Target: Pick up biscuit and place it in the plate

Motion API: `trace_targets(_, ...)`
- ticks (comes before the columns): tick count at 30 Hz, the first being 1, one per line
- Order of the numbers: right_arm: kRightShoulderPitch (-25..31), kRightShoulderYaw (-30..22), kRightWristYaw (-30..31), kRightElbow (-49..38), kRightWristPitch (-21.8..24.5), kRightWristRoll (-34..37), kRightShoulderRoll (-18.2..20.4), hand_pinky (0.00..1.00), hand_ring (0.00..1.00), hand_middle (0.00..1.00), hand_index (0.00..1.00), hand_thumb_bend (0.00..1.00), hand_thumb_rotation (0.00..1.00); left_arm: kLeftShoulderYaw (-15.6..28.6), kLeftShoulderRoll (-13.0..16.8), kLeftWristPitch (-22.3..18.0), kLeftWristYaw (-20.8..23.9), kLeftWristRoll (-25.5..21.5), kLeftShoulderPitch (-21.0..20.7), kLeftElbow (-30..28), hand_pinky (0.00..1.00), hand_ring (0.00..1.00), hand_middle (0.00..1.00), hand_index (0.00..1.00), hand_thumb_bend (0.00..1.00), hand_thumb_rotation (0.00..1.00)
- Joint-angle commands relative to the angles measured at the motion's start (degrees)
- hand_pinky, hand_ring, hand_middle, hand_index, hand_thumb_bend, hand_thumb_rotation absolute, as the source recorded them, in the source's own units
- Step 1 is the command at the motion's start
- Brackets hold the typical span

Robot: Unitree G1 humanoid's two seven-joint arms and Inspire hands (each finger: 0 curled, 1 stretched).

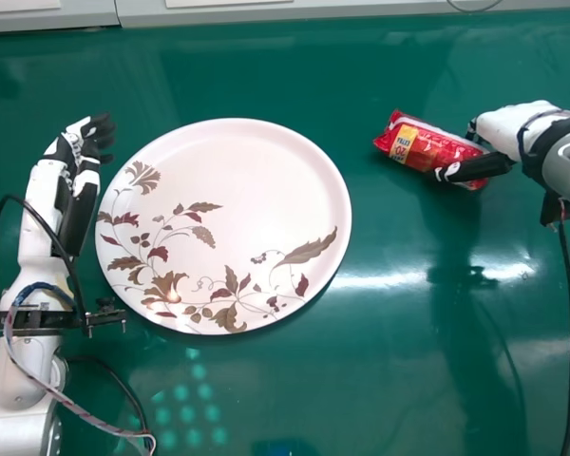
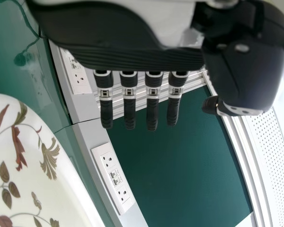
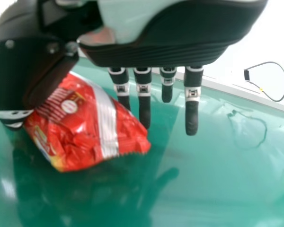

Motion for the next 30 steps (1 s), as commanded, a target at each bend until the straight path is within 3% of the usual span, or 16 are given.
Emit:
trace_targets(1, 0.0, 0.9, -0.3, 1.4, -0.1, -0.3, 0.7, 0.54, 0.67, 0.76, 0.78, 1.0, 0.28, 0.5, -0.1, -0.5, 0.4, 0.3, 0.7, -0.4, 0.76, 0.82, 0.83, 0.85, 0.3, 0.01)
trace_targets(7, -0.7, 1.6, -1.6, 3.0, 0.1, -0.9, 1.0, 0.51, 0.64, 0.72, 0.74, 0.94, 0.11, 0.8, 0.3, -1.1, 0.7, 0.4, 0.3, 0.2, 0.74, 0.81, 0.83, 0.85, 0.3, 0.04)
trace_targets(8, -0.8, 1.9, -2.7, 3.4, -0.2, -1.4, 0.9, 0.44, 0.56, 0.67, 0.7, 0.89, 0.06, 0.8, 0.3, -1.0, 0.6, 0.3, 0.3, 0.2, 0.74, 0.81, 0.83, 0.85, 0.3, 0.05)
trace_targets(9, -0.8, 2.1, -4.1, 3.7, -0.5, -1.7, 0.9, 0.35, 0.48, 0.6, 0.67, 0.71, 0.03, 0.8, 0.3, -0.9, 0.6, 0.3, 0.3, 0.1, 0.74, 0.81, 0.83, 0.85, 0.3, 0.05)
trace_targets(10, -0.5, 1.9, -6.1, 3.9, -0.9, -1.7, 0.9, 0.27, 0.43, 0.56, 0.65, 0.62, 0.01, 0.8, 0.2, -0.8, 0.6, 0.2, 0.3, 0.0, 0.75, 0.82, 0.83, 0.85, 0.3, 0.06)
trace_targets(11, 0.0, 1.4, -9.1, 4.0, -1.4, -1.5, 1.0, 0.23, 0.41, 0.53, 0.55, 0.56, 0.01, 0.9, 0.3, -0.8, 0.7, 0.4, 0.3, 0.0, 0.75, 0.82, 0.83, 0.85, 0.3, 0.06)
trace_targets(12, 0.4, 1.1, -11.3, 4.2, -1.9, -1.3, 1.0, 0.23, 0.38, 0.49, 0.55, 0.53, 0.0, 0.9, 0.3, -0.9, 0.7, 0.4, 0.3, 0.0, 0.75, 0.81, 0.83, 0.85, 0.3, 0.06)
trace_targets(16, 1.8, 0.4, -18.9, 4.0, -3.3, -1.2, 0.6, 0.13, 0.41, 0.5, 0.48, 0.52, 0.0, 0.9, 0.1, -0.6, 0.7, 0.3, 0.5, -0.4, 0.75, 0.82, 0.83, 0.85, 0.3, 0.07)
trace_targets(20, 2.3, -0.1, -21.1, 4.1, -3.9, -0.1, 0.4, 0.09, 0.37, 0.44, 0.52, 0.51, 0.0, 0.9, 0.1, -1.1, 0.7, 0.3, 0.5, 0.0, 0.75, 0.82, 0.83, 0.85, 0.3, 0.06)
trace_targets(30, 4.8, -1.9, -26.4, 0.7, -4.6, -0.2, -0.7, 0.06, 0.39, 0.46, 0.51, 0.51, 0.0, 0.9, 0.2, -1.2, 0.7, 0.3, 0.6, 0.2, 0.75, 0.82, 0.83, 0.85, 0.31, 0.05)
